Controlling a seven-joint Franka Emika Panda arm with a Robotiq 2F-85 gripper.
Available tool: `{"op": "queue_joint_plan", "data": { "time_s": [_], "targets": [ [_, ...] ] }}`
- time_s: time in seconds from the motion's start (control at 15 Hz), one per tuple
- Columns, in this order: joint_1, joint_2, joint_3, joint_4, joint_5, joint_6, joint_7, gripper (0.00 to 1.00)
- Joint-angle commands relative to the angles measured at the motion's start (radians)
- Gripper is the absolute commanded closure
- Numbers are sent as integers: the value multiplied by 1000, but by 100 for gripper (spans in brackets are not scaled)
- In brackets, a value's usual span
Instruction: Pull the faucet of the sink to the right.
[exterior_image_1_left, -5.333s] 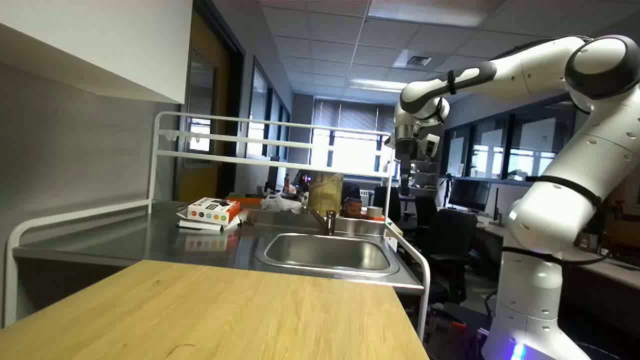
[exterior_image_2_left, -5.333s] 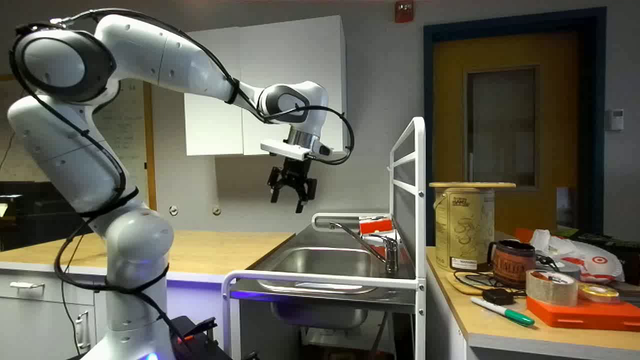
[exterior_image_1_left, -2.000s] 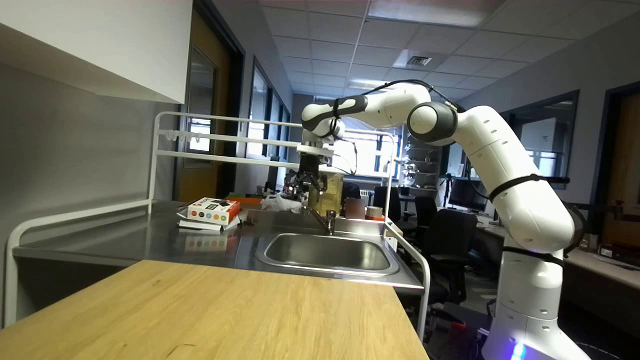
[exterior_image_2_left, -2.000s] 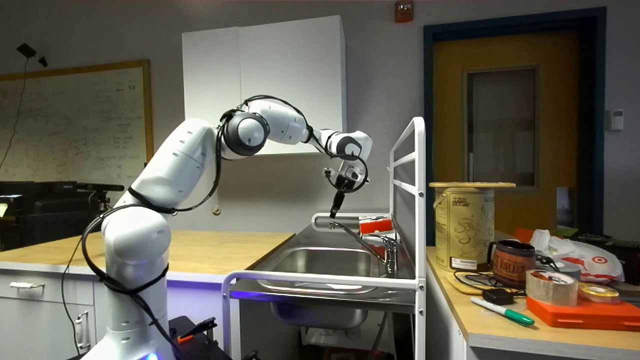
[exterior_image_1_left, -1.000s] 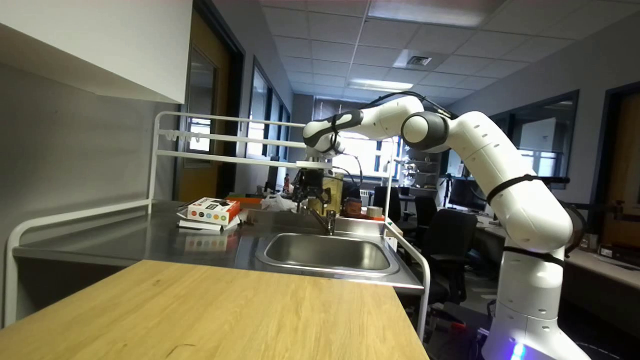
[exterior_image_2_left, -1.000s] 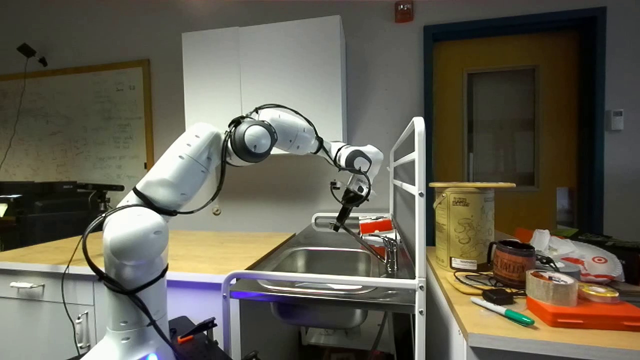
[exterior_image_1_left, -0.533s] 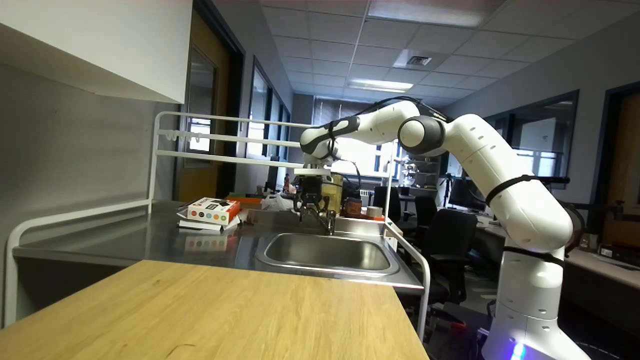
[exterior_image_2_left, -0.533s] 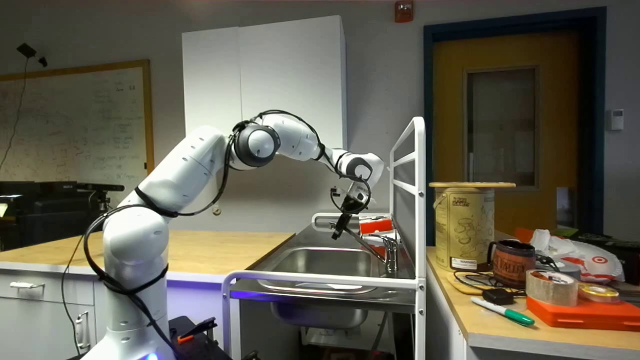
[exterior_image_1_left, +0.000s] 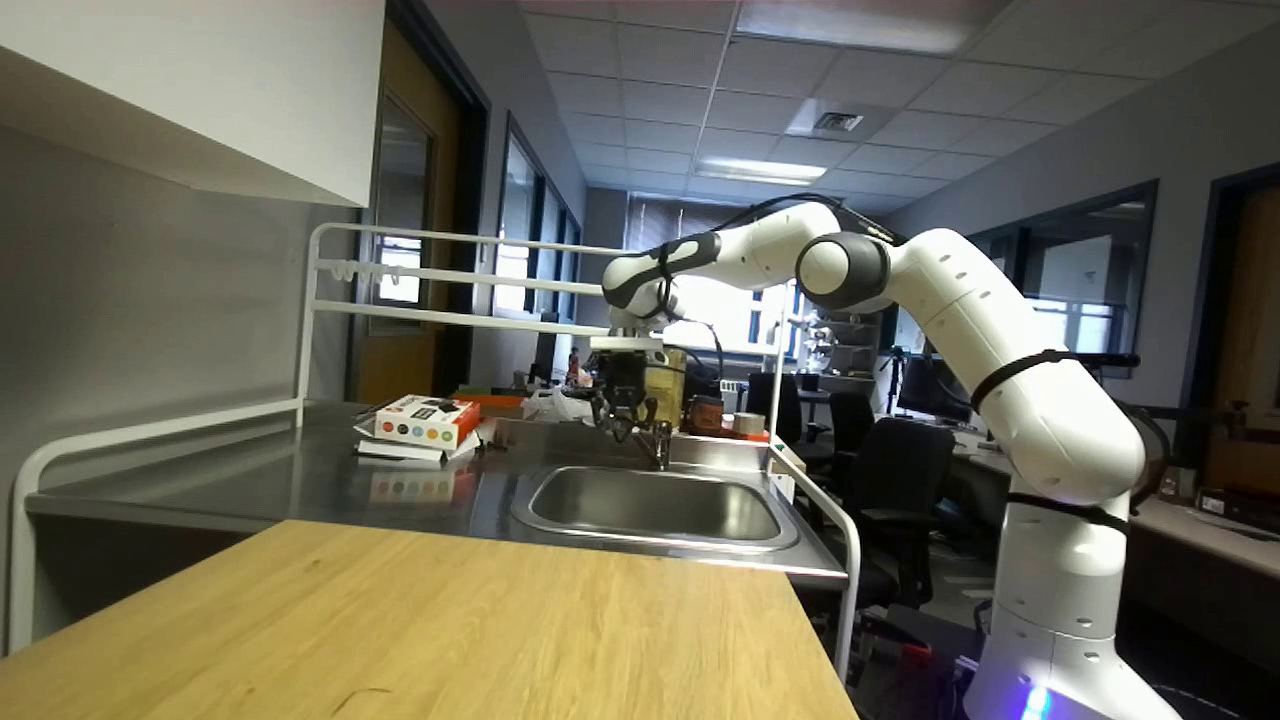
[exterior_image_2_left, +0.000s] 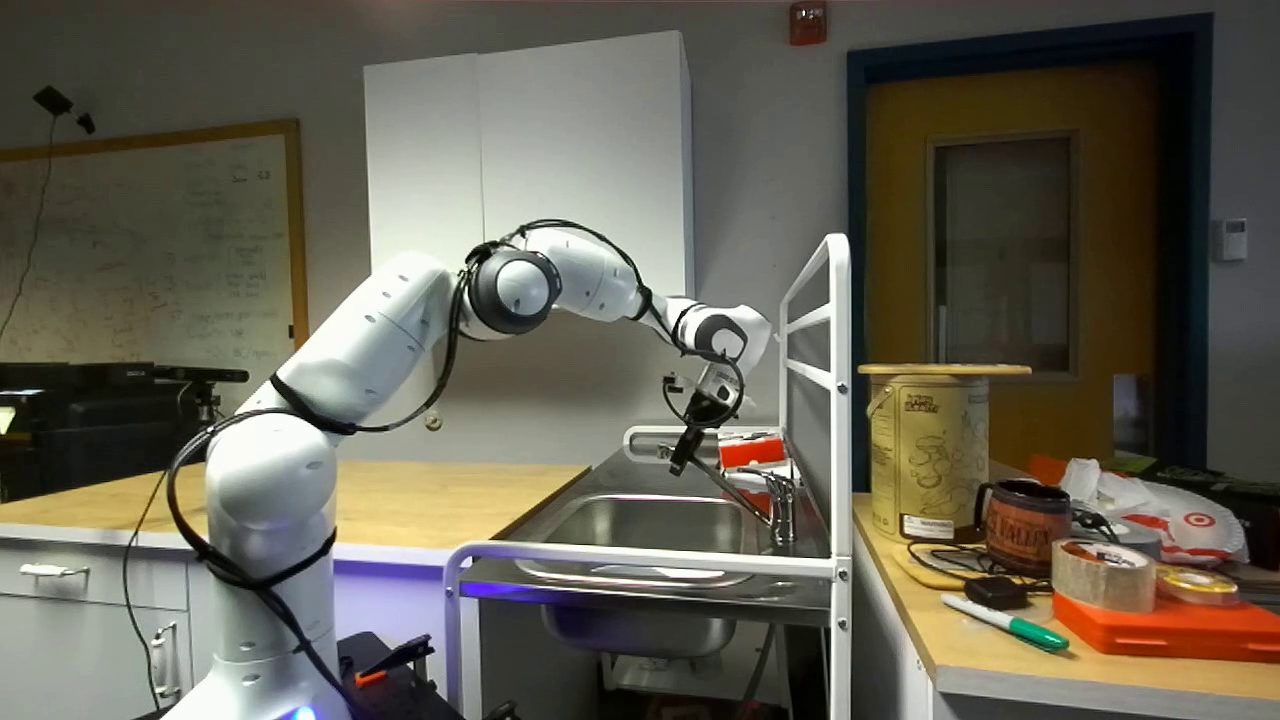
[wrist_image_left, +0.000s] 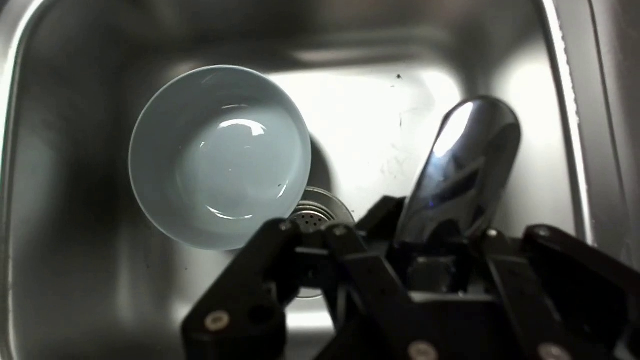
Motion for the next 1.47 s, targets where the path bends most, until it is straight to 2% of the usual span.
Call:
{"op": "queue_joint_plan", "data": {
  "time_s": [0.0,0.67,1.4],
  "targets": [
    [-30,8,9,24,20,-17,5,94],
    [-99,29,5,33,38,-28,-48,94],
    [-159,-25,-22,-64,32,-33,-135,94]
  ]
}}
